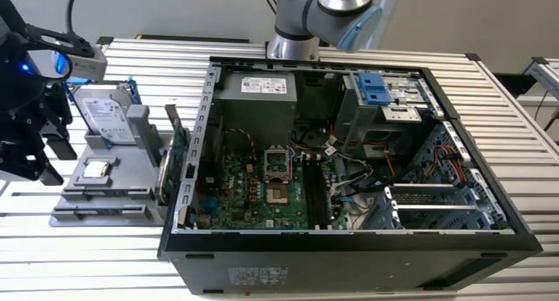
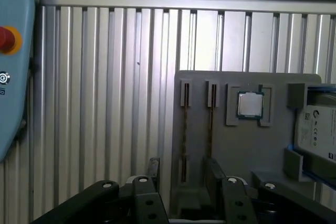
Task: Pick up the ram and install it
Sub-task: 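Pick up the ram and move it above insertion slot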
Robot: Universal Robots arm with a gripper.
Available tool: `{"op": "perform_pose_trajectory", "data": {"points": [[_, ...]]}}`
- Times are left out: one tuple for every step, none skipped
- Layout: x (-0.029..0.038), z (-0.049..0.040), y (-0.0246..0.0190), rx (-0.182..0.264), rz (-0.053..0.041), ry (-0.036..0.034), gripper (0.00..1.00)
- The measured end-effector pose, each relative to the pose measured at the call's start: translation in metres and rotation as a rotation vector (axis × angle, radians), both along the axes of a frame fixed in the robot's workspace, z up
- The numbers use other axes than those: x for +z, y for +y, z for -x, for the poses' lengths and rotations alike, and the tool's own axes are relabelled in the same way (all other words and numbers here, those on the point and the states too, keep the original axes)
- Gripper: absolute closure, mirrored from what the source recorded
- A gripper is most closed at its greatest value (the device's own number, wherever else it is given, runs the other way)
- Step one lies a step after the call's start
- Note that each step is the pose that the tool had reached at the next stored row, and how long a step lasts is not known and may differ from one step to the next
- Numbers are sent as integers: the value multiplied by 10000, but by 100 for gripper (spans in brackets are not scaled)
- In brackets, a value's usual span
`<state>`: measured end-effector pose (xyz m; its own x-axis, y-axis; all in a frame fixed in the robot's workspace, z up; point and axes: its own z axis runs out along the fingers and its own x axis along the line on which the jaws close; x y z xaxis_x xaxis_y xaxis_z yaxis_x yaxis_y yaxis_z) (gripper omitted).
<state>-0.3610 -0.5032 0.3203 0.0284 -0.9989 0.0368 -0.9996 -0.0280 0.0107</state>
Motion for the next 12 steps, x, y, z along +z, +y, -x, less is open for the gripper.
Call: {"op": "perform_pose_trajectory", "data": {"points": [[-6,0,0,0,14,1,0],[-13,0,0,0,28,1,0],[-20,0,0,0,43,0,0],[-26,0,0,1,58,1,0],[-33,0,0,0,72,0,0],[-40,0,1,0,88,0,0],[-46,0,1,1,102,1,0],[-53,0,1,1,118,1,0],[-61,0,1,0,134,0,0],[-68,0,2,0,153,1,0],[-74,0,2,0,169,0,0],[-82,0,2,0,187,-1,0]]}}
